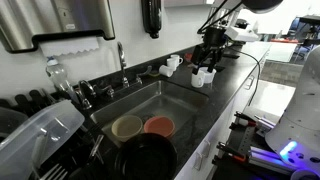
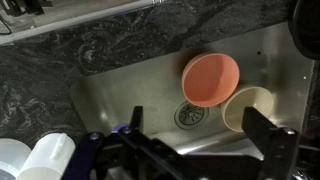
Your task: Pick up the lid from the dish rack and put it inside the pink bowl in the sink
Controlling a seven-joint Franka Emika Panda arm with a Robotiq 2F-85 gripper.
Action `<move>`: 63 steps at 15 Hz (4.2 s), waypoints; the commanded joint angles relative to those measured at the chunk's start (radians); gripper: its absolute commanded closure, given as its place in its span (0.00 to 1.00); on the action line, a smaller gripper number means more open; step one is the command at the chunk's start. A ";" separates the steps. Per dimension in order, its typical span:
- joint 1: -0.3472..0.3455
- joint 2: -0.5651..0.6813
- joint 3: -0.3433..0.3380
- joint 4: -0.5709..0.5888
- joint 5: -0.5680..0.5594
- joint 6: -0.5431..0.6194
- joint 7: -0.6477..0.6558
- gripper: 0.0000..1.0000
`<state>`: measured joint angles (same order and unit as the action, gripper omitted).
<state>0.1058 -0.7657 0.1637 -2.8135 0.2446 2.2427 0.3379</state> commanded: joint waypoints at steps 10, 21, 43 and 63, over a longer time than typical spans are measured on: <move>-0.037 0.244 0.062 0.178 -0.094 -0.057 0.074 0.00; -0.014 0.388 0.058 0.283 -0.145 0.007 0.105 0.00; 0.090 0.677 0.113 0.629 -0.164 -0.009 0.105 0.00; 0.229 1.064 0.117 1.157 -0.225 -0.138 -0.029 0.00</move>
<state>0.3143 0.2982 0.3041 -1.6614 0.0116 2.1087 0.3132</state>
